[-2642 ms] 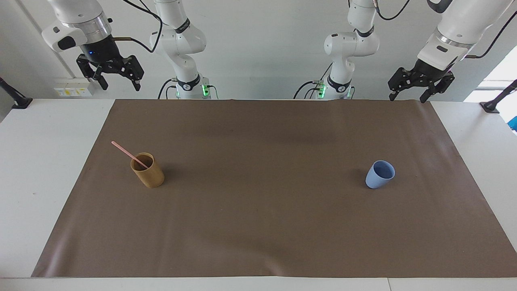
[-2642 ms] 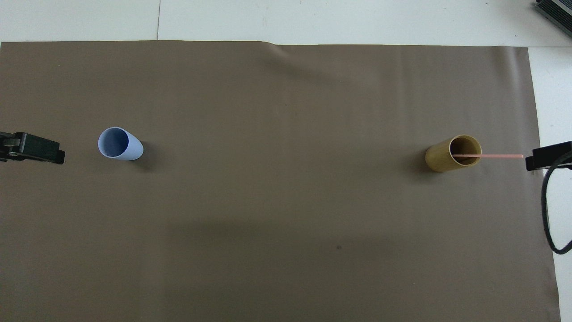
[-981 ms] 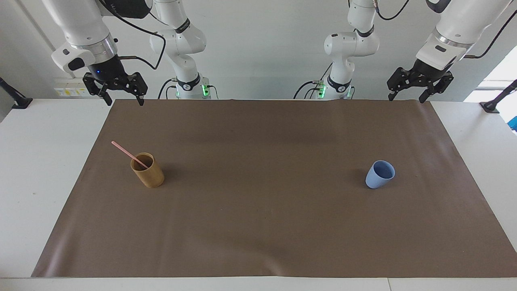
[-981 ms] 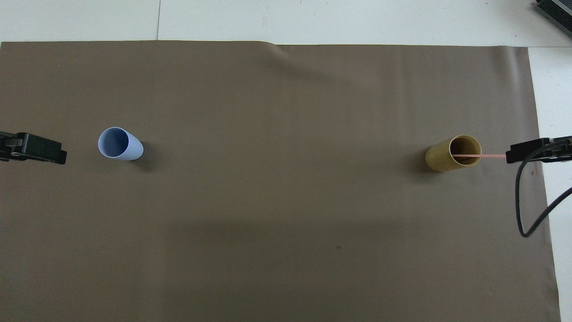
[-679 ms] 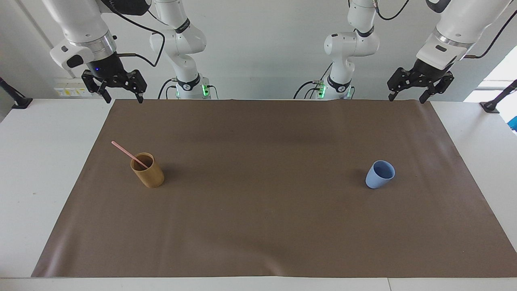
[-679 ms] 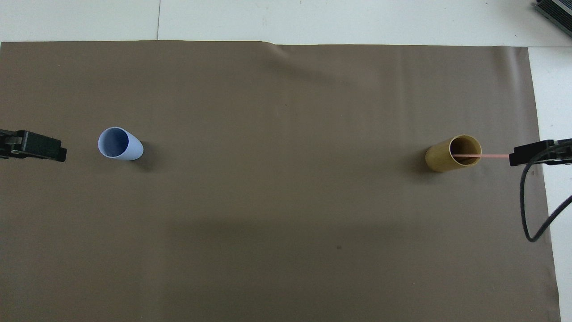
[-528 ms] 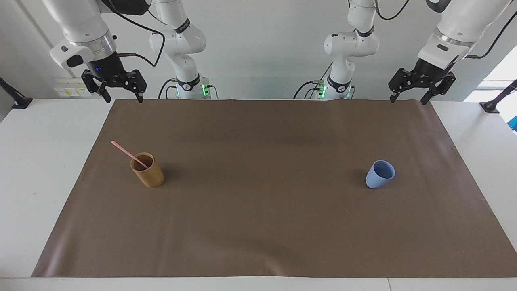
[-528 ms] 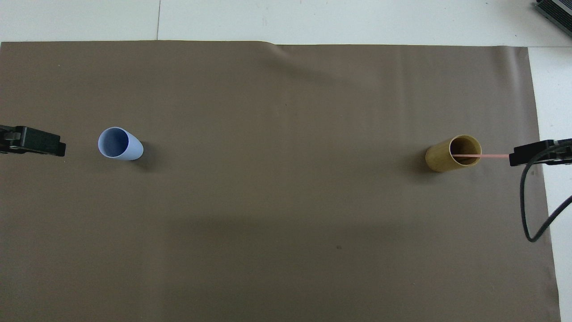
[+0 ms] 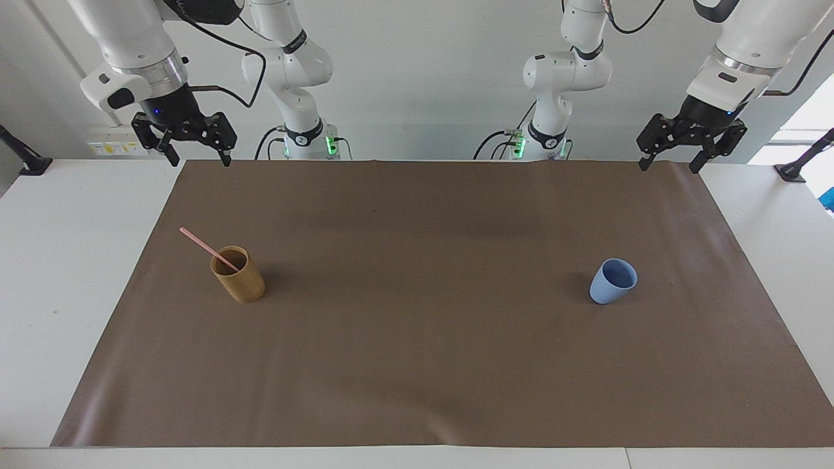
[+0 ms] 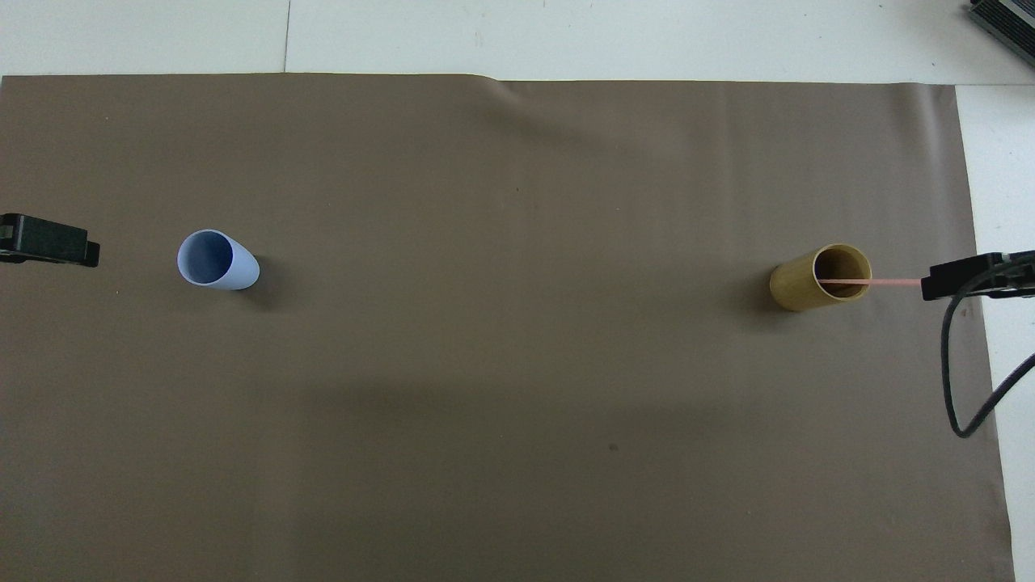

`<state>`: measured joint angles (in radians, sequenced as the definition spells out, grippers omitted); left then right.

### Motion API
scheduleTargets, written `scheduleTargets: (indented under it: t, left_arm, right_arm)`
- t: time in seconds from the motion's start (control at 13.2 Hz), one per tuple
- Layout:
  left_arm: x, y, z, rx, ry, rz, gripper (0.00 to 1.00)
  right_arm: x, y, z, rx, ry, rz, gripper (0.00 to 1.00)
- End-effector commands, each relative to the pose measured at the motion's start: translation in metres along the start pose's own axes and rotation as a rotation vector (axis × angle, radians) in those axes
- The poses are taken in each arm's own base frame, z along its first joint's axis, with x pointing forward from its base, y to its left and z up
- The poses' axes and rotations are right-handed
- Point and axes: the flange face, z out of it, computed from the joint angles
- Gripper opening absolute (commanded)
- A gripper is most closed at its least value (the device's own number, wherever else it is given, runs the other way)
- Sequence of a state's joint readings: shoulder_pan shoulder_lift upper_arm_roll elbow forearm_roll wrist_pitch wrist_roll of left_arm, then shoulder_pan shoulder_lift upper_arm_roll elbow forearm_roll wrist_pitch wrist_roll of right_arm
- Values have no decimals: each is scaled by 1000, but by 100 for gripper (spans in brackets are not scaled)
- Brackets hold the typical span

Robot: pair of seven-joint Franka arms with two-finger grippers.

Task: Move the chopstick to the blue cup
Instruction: 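Reach the left gripper to the light blue cup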

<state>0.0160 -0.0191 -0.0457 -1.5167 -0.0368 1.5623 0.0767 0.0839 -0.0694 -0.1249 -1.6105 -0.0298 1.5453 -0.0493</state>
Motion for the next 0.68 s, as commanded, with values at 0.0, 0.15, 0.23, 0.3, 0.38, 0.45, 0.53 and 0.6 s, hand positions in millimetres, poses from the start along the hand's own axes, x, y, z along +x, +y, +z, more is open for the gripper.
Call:
scheduleTargets:
  t: [0.0,0.15,0.23,0.3,0.38,0.45,0.53,0.6]
  left_arm:
    - [16,-23,28,2,10,12,100]
    - [27,-40,53,-10,13,-1,100]
    - [29,-41,65,-25,19,6,100]
    - [31,-42,77,-24,26,6,100]
    - [32,-44,90,-22,34,3,100]
    - [33,-46,107,-23,36,-1,100]
    - [35,-48,131,-40,25,-7,100]
    - [38,-49,145,-52,33,-6,100]
  right_arm:
    - [-1,3,-2,2,-3,-18,100]
    - [-1,3,-2,2,-3,-18,100]
    - [-1,4,-2,2,-3,-16,100]
    - [-1,4,-2,2,-3,-16,100]
    - [-1,4,-2,2,-4,-16,100]
    - [-1,4,-2,2,-3,-16,100]
    - [-1,4,-2,2,-3,-16,100]
    - [-1,4,-2,2,-4,-16,100]
